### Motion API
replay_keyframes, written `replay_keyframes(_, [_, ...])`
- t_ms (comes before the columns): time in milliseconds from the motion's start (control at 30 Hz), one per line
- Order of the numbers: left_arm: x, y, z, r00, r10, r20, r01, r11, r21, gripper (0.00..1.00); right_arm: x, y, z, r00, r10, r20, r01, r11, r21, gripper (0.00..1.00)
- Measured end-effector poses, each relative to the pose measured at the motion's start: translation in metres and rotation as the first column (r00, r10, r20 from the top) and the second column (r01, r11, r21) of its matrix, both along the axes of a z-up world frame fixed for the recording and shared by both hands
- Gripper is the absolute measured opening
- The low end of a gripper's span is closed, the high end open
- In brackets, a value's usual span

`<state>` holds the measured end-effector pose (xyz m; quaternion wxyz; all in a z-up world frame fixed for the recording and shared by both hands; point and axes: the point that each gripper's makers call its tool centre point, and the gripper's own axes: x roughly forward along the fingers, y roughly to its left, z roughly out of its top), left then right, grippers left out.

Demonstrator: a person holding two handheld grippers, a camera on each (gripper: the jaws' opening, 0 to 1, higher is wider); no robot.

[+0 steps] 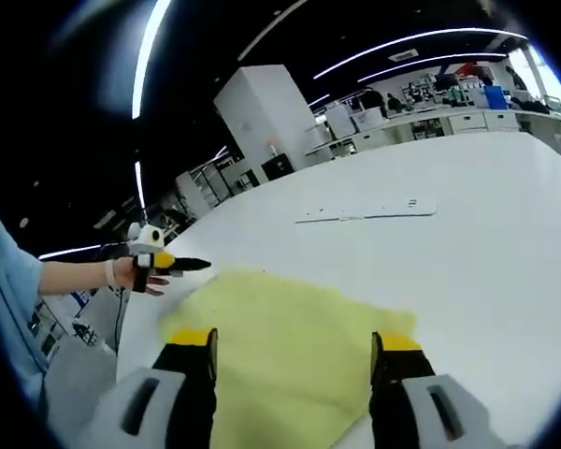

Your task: Fold the garment on the visible template until the final outline fits inside the template.

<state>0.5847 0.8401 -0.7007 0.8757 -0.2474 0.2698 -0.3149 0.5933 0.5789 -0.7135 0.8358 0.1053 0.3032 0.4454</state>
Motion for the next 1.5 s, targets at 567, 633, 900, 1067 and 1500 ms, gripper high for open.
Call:
replay_keyframes(567, [-0.057, 0.003, 0.016, 0.998, -0.059, 0.036, 0.057, 0.996, 0.067, 0.66, -0.052, -0.025, 0.003, 1.000, 0.008, 0.003, -0.008, 1.000, -0.028, 0.72])
replay_keyframes(633, [-0.065, 0.004, 0.018, 0.997, -0.065, 0.037, 0.062, 0.996, 0.068, 0.66, -0.058, -0.028, 0.003, 1.000, 0.010, 0.002, -0.010, 0.999, -0.031, 0.72])
replay_keyframes(900, [-0.087, 0.008, 0.017, 0.998, -0.060, 0.028, 0.058, 0.996, 0.066, 0.67, -0.074, -0.039, 0.004, 1.000, -0.015, -0.010, 0.015, 1.000, -0.023, 0.72])
replay_keyframes(1067, [-0.102, 0.004, 0.022, 0.994, -0.098, 0.042, 0.096, 0.993, 0.065, 0.67, -0.089, -0.047, 0.004, 1.000, 0.004, -0.011, -0.005, 0.999, -0.046, 0.73])
replay_keyframes(1500, [-0.134, 0.000, 0.001, 0.986, -0.165, -0.003, 0.164, 0.981, 0.106, 0.65, -0.123, -0.056, -0.003, 0.999, 0.027, -0.024, -0.029, 0.997, -0.070, 0.71])
